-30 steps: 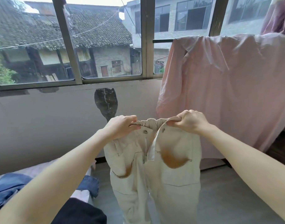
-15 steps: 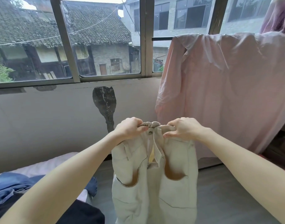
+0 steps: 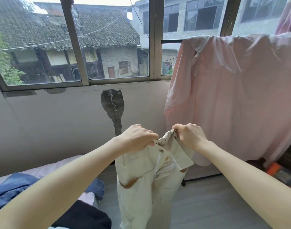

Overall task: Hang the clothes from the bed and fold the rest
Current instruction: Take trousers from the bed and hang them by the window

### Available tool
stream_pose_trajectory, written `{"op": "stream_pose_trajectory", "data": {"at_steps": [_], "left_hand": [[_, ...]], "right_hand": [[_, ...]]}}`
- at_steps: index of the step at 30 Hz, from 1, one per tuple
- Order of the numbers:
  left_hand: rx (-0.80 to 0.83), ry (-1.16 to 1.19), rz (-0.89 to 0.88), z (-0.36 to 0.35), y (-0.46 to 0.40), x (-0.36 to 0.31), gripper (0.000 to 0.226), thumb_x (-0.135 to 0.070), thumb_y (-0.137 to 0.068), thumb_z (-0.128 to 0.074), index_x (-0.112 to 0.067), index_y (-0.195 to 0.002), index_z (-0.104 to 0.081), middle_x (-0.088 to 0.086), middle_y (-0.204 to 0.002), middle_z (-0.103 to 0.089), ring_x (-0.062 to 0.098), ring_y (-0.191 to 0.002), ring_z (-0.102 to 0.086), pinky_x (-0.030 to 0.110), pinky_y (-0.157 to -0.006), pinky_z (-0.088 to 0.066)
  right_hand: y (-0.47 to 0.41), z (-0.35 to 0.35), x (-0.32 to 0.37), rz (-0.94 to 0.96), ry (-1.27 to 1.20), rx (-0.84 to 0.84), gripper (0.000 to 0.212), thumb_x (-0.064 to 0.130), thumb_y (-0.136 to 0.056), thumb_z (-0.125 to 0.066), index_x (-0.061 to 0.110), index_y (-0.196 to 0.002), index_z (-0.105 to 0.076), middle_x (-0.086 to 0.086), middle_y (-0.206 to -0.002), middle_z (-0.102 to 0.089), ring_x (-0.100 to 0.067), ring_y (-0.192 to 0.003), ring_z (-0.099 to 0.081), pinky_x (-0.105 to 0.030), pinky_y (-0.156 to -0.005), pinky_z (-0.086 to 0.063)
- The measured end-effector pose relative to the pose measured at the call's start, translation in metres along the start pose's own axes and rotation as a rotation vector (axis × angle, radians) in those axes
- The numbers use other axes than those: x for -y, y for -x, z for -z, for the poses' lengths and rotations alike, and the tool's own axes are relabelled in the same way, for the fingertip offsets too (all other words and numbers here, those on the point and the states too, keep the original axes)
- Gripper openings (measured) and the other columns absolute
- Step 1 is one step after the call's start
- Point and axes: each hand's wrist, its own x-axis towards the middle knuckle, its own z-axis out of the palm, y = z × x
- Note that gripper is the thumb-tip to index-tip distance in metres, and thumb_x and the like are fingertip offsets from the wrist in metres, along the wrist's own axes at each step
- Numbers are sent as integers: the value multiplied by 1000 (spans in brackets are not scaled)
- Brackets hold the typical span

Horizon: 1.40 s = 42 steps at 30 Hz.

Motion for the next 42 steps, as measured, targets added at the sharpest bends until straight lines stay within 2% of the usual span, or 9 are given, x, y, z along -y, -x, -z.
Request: {"op": "stream_pose_trajectory", "data": {"at_steps": [5,11,14,20,24,27,30,37,42], "left_hand": [[-582,-180,-92,-9,9,-5,15,-19,-68,-81,-16,-76,-69,1,-80,-64,21,-75,-64,36,-82,-52],[-828,-87,83,-20,6,-18,25,-27,-87,-55,-5,-80,-66,5,-108,-53,22,-103,-47,46,-96,-36],[-810,-87,170,-20,6,-20,16,-20,-82,-64,-5,-79,-65,12,-110,-65,27,-116,-50,53,-101,-32],[-829,-40,177,-27,2,-24,32,-15,-77,-73,-11,-83,-42,6,-85,-69,30,-99,-66,69,-95,-27],[-846,-8,213,-30,-5,-28,31,-27,-85,-51,-4,-66,-56,6,-66,-61,23,-58,-63,41,-80,-52],[-862,-42,238,-29,-8,-27,30,-28,-83,-56,-6,-63,-54,4,-61,-56,20,-45,-52,25,-48,-39],[-904,-94,228,-27,-11,-23,27,-28,-82,-60,-8,-65,-53,2,-60,-55,19,-43,-49,24,-44,-36],[-966,-63,108,-20,-11,-22,26,-36,-88,-50,-11,-79,-48,3,-61,-57,19,-46,-55,26,-41,-42],[-946,5,122,0,-7,-20,42,-52,-82,-54,-15,-100,-46,2,-81,-67,19,-61,-64,28,-50,-48]], "right_hand": [[-4,16,23,69,-718,151,31,-6,-88,-43,18,-90,-63,-2,-91,-66,-19,-89,-61,-24,-82,-46],[5,25,46,3,-1127,323,21,14,-97,-44,22,-114,-51,-1,-112,-59,-5,-93,-58,-18,-81,-44],[5,31,43,19,-1076,437,56,40,-83,-61,21,-130,-37,4,-122,-58,-1,-109,-56,-18,-93,-43],[14,34,47,89,-770,412,58,9,-82,-62,18,-129,-30,1,-112,-58,-12,-99,-60,-25,-89,-49],[23,35,52,130,-576,236,43,11,-84,-56,14,-122,-36,-4,-104,-56,-18,-89,-55,-22,-78,-45],[29,34,52,111,-375,205,56,35,-85,-55,22,-132,-27,-4,-127,-46,-26,-109,-52,-35,-91,-42],[32,32,48,42,-104,211,75,54,-80,-55,32,-139,-14,-1,-132,-44,-30,-114,-52,-36,-82,-36],[31,27,39,174,-139,-172,26,30,-95,-45,19,-118,-46,7,-102,-60,-25,-85,-61,-31,-60,-29],[21,24,43,102,-242,-297,20,21,-93,-44,14,-111,-49,-3,-90,-64,-32,-77,-60,-32,-62,-31]]}}
